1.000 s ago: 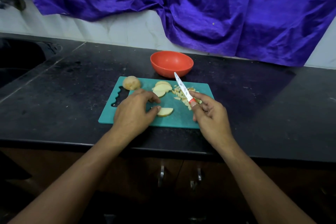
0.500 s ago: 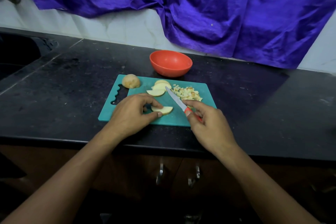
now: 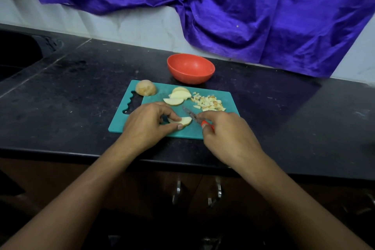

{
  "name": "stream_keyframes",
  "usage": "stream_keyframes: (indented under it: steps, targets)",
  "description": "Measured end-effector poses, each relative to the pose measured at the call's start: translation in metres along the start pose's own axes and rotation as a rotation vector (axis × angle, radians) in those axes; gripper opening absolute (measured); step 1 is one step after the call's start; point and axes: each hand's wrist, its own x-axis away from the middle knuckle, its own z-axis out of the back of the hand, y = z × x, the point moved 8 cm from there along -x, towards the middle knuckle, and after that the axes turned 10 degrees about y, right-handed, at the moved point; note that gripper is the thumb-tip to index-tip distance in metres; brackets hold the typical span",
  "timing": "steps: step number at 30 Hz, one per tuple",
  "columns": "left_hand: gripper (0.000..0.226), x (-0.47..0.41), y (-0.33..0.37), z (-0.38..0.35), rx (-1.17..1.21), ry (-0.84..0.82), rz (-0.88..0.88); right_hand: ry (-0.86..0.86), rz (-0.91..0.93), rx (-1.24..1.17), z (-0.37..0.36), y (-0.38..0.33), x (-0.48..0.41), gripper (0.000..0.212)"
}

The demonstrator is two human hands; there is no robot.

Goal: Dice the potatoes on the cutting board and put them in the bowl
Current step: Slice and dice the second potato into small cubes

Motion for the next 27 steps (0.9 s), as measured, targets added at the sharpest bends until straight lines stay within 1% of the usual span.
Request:
stream_keyframes:
  steps: [3, 6, 8, 10, 12, 14, 17, 18, 21, 23, 27]
  targets:
    - [0.017, 0.000, 0.002, 0.000, -0.001, -0.005, -0.009, -0.046, 0.011, 0.051, -0.002, -0.007, -0.006, 0.034]
    - [0.016, 0.001, 0.002, 0.001, -0.001, 0.005, -0.003, -0.037, 0.007, 0.091, -0.004, -0.010, -0.005, 0.042]
    - [0.017, 0.001, 0.002, 0.002, -0.007, 0.018, 0.002, -0.012, 0.039, 0.148, -0.010, -0.012, 0.004, 0.048]
    - [0.018, 0.002, 0.002, 0.001, -0.011, 0.026, 0.013, 0.039, 0.110, 0.211, -0.018, -0.016, 0.017, 0.053]
    - [0.018, 0.002, 0.002, 0.001, -0.015, 0.028, 0.023, 0.064, 0.146, 0.233, -0.024, -0.014, 0.025, 0.054]
    - [0.018, 0.002, 0.002, 0.002, -0.020, 0.028, 0.029, 0.061, 0.106, 0.173, -0.023, -0.005, 0.023, 0.050]
    - [0.018, 0.002, 0.003, 0.001, -0.024, 0.017, 0.034, 0.051, -0.037, -0.063, -0.015, 0.011, 0.016, 0.041]
    - [0.018, 0.002, 0.003, 0.001, -0.025, 0.015, 0.037, 0.066, -0.051, -0.093, -0.012, 0.013, 0.014, 0.040]
    - [0.018, 0.003, 0.002, 0.001, -0.020, 0.022, 0.039, 0.099, -0.022, -0.086, -0.008, 0.007, 0.012, 0.039]
    - [0.018, 0.003, 0.003, 0.001, -0.015, 0.024, 0.033, 0.092, 0.009, -0.068, -0.011, -0.001, 0.012, 0.040]
    - [0.018, 0.003, 0.003, 0.003, -0.021, 0.030, 0.036, 0.088, 0.067, 0.044, -0.017, -0.010, 0.017, 0.044]
